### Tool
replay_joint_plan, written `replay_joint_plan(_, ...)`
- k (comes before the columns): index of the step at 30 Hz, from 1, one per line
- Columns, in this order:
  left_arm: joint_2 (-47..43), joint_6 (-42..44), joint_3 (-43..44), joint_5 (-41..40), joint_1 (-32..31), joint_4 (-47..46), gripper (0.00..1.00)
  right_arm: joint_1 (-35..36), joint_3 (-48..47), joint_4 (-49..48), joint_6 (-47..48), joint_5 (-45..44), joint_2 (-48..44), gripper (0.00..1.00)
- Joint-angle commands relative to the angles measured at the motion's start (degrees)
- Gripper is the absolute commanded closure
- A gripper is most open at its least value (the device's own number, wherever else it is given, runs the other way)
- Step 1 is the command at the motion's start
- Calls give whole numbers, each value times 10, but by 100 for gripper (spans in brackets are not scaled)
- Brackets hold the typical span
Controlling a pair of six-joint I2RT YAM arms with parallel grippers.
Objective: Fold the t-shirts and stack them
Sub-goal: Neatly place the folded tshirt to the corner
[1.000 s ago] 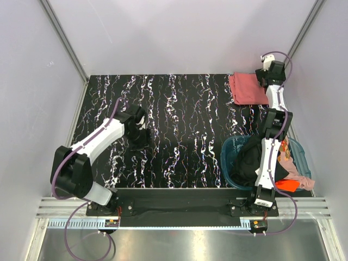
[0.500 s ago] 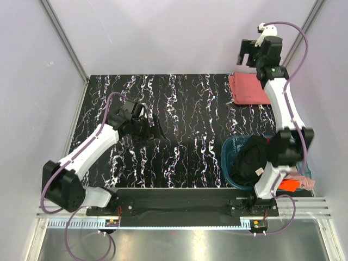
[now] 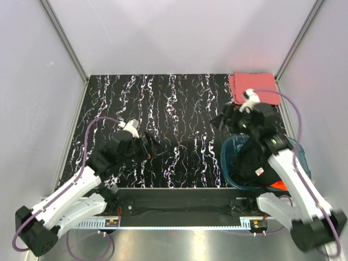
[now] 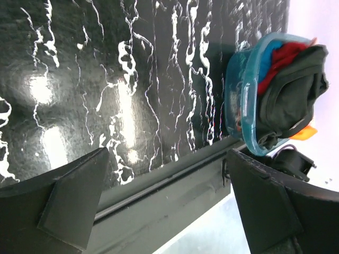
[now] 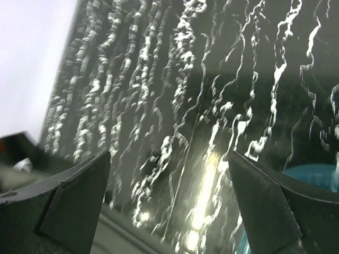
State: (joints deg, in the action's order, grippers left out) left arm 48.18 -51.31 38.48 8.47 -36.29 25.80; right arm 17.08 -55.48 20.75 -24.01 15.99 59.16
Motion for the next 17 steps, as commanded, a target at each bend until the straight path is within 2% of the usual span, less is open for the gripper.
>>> replay_joint_plan(1, -106, -28, -48, -83, -14, -82, 1, -2, 47, 58, -31, -10, -160, 0)
replay_joint_plan(6, -235, -48, -131, -114, -15, -119, 1, -2, 142, 168, -107, -53, -294, 0)
replay_joint_plan(11, -321, -71, -181, -73, -16, -136, 1, -3, 188, 233, -212, -93, -431, 0)
replay_joint_plan(15, -401, -95, -218, -55, -16, -146, 1, -2, 203, 243, -229, -72, -511, 0)
replay_joint_plan(17, -438, -101, -246, -11, -15, -170, 1, -2, 202, 251, -233, -68, -558, 0)
